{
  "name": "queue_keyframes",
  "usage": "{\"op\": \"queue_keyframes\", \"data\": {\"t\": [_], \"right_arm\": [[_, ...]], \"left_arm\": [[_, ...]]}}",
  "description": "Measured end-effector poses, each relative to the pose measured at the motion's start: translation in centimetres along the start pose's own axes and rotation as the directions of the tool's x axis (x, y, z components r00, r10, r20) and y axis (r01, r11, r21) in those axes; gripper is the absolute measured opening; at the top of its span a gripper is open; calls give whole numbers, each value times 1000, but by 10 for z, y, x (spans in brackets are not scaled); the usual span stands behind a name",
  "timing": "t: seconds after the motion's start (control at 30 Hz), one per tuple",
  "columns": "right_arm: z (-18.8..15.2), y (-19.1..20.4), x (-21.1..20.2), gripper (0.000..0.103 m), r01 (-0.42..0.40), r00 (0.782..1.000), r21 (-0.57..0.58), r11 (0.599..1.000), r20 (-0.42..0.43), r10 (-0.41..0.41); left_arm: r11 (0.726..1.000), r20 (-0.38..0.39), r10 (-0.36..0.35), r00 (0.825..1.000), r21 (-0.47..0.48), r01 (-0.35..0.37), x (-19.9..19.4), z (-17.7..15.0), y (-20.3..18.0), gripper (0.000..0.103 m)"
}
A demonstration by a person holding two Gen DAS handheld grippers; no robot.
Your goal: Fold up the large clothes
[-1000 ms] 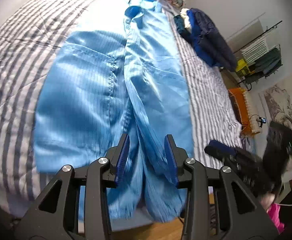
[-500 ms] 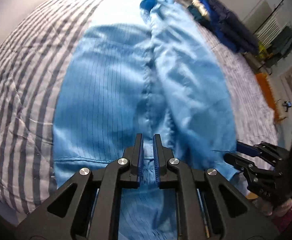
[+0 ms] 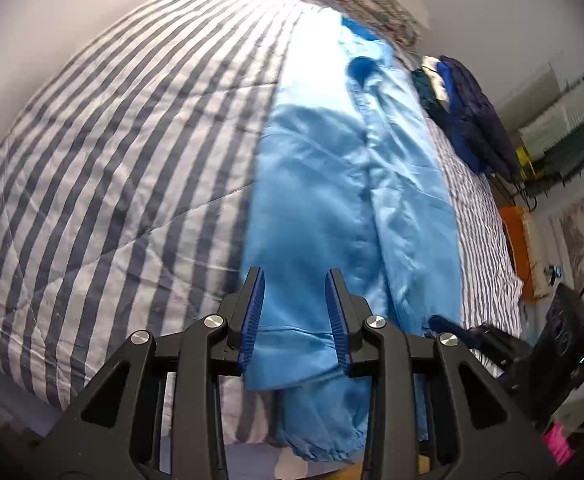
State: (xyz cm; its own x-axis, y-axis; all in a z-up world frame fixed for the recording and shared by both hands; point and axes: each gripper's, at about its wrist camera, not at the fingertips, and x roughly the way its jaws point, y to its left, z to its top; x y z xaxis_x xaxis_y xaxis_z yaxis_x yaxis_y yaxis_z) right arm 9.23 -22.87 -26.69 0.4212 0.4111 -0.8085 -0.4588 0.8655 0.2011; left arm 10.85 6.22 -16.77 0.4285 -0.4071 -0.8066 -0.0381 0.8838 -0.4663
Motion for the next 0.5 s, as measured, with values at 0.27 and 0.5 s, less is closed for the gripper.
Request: {"op": "queue_keyframes", "data": {"t": [0.27, 0.5], "right_arm": [[3, 4, 17, 29, -23, 999, 6, 1000, -47, 23], [-14, -41, -50, 66, -28, 998, 135, 990, 55, 21]], "left_arm": [[998, -94, -36, 995, -62, 30, 18, -15, 24, 31], [988, -121, -130, 984, -104, 118, 11, -28, 36, 31]]}}
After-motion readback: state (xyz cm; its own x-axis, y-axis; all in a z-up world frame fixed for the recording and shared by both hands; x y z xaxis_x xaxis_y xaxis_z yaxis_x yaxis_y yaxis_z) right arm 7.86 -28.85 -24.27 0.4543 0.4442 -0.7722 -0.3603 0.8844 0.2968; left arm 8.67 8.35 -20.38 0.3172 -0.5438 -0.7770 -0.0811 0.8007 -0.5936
